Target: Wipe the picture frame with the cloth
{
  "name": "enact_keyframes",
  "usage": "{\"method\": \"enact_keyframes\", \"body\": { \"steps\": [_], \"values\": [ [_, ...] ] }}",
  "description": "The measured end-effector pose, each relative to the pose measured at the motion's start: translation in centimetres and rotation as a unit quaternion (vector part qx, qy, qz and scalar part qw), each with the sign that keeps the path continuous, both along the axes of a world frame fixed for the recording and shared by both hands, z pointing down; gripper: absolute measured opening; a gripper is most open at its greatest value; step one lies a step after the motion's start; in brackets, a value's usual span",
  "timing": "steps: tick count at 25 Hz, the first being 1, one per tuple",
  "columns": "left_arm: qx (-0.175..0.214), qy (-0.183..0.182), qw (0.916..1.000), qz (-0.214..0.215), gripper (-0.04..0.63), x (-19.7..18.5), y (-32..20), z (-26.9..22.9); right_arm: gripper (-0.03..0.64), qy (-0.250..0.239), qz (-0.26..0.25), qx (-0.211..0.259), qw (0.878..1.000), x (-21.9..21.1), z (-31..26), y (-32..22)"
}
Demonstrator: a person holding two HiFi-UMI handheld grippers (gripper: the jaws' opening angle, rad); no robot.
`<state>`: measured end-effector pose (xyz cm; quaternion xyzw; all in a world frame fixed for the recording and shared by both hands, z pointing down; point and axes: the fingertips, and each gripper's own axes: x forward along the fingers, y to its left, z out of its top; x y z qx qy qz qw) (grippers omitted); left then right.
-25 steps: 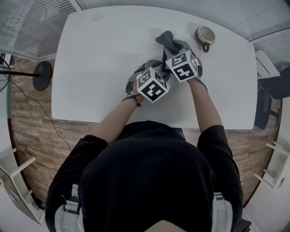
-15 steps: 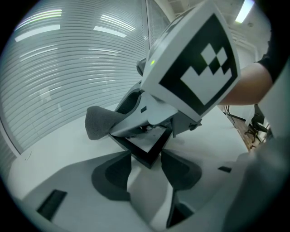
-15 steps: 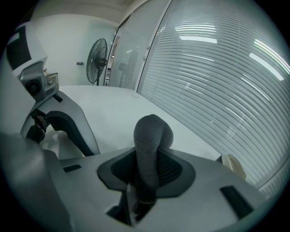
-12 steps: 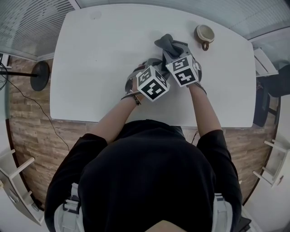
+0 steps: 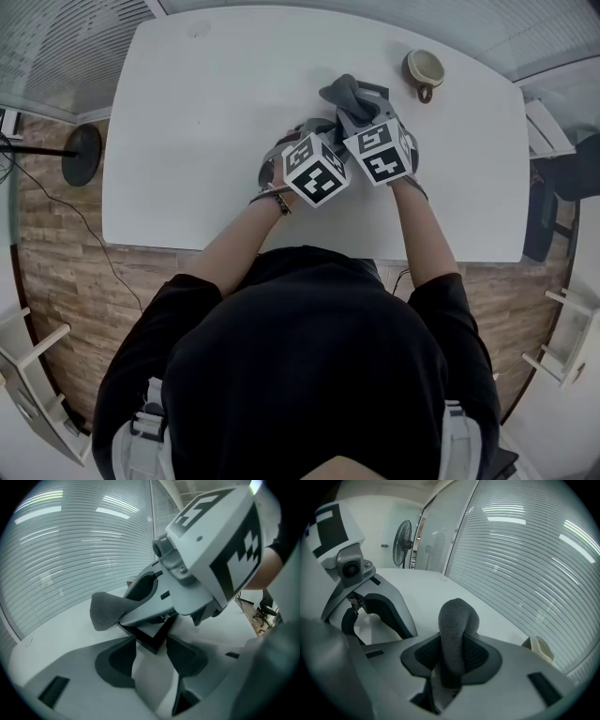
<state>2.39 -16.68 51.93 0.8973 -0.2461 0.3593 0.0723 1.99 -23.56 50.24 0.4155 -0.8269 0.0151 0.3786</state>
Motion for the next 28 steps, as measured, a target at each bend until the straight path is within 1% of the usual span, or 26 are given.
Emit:
{"method": "enact_keyframes", "body": {
  "steps": [10,28],
  "values": [
    [0.002,0.0,1.0,0.0,0.216,0.0,0.1,0.0,0.121,-0.014,-0.003,-0.016,1.0,-0.1,0.1,1.8],
    [0.004,0.0,1.0,0.001,0.216,0.0,-0.2,0.0,0.121,-0.024,-0.012,-0.061,0.998,-0.3,-0.3,3.8]
  ]
}}
